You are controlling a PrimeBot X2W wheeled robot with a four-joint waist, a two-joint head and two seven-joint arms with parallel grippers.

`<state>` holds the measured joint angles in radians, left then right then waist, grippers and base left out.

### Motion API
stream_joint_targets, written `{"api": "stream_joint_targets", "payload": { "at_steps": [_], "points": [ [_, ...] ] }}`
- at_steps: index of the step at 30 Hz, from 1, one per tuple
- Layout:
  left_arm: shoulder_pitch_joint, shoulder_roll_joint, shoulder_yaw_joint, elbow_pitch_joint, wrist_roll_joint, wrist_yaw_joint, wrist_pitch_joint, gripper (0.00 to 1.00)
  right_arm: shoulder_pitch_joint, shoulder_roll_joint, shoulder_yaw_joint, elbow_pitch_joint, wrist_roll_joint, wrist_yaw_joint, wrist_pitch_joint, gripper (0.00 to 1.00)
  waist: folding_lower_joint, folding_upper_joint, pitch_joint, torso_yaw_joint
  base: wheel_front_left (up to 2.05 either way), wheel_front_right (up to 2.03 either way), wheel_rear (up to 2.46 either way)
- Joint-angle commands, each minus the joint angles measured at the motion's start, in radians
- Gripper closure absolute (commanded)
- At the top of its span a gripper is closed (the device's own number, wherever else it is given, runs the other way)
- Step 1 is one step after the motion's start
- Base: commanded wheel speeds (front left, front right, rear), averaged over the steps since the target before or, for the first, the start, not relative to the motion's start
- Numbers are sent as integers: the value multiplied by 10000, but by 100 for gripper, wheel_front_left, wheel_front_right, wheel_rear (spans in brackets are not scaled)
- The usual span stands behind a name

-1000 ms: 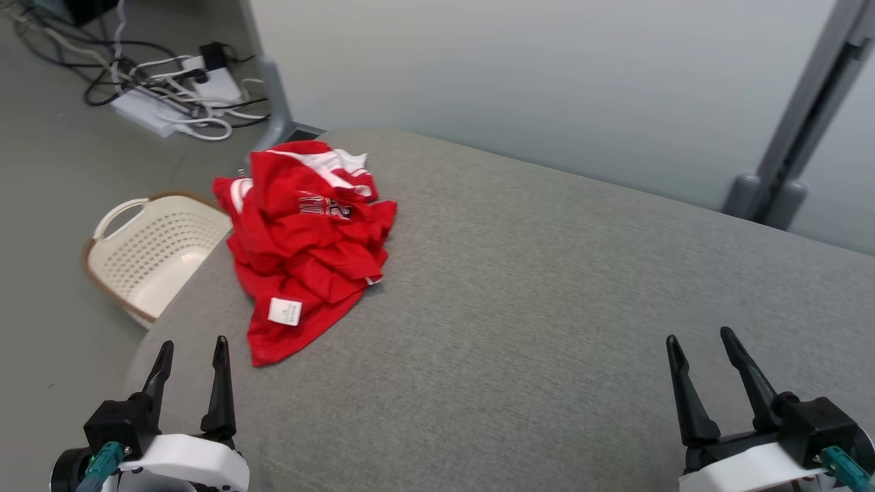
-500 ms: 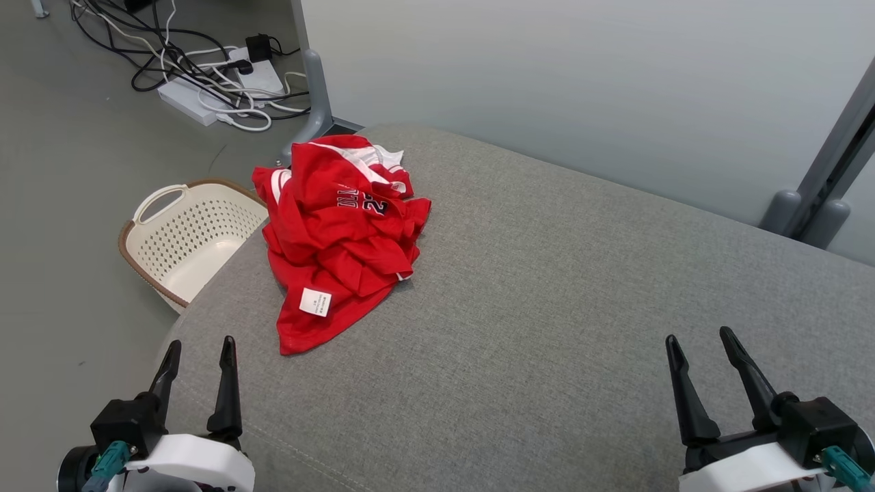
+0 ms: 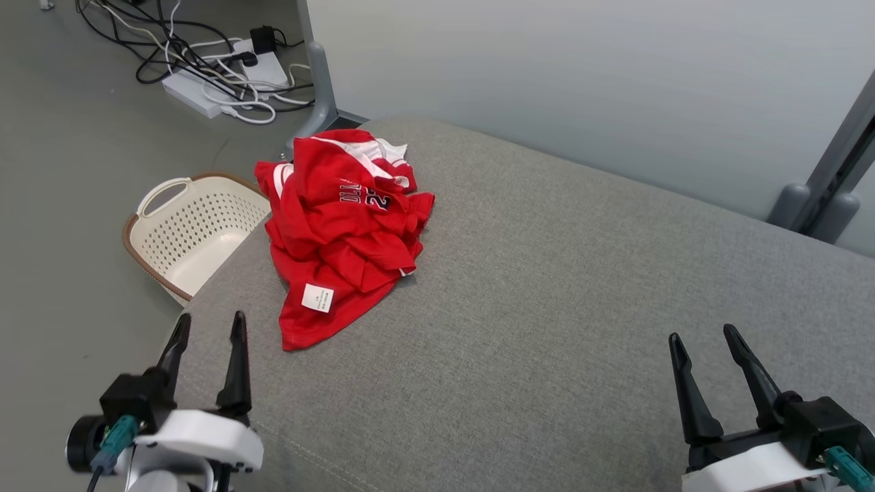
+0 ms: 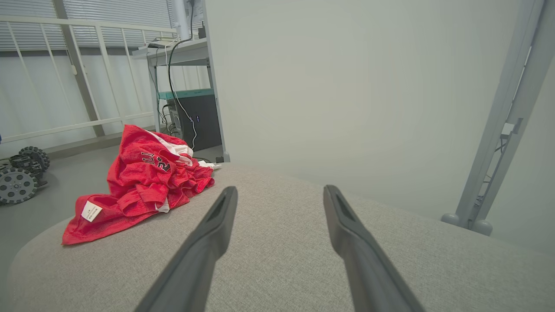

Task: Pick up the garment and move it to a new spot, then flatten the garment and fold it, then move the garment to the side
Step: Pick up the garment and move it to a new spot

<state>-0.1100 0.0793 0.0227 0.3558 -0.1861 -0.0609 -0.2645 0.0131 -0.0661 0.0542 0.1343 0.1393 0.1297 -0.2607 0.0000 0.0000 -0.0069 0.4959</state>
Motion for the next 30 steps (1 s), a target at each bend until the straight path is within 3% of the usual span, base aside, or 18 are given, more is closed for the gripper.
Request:
{"api": "stream_joint_targets", "payload": {
  "at_steps": [1,14,21,30],
  "points": [
    [-274,2,-40,-12,11,-42,-20,0,71,-72,18,-92,-52,19,-45,0,0,0,92,-32,0,0,0],
    [-3803,-74,-347,864,-602,-178,231,0,-1139,-1170,320,-1210,-56,19,627,0,0,0,2815,-1282,0,0,0],
    [-5650,277,-173,2494,-1119,-368,901,0,-1753,-1545,432,-1571,59,19,786,0,0,0,4127,-1934,0,0,0],
    [-7187,558,-184,5085,-1399,-346,1591,0,-2289,-1705,618,-1550,105,19,649,0,0,0,5046,-2285,0,0,0]
  ]
}}
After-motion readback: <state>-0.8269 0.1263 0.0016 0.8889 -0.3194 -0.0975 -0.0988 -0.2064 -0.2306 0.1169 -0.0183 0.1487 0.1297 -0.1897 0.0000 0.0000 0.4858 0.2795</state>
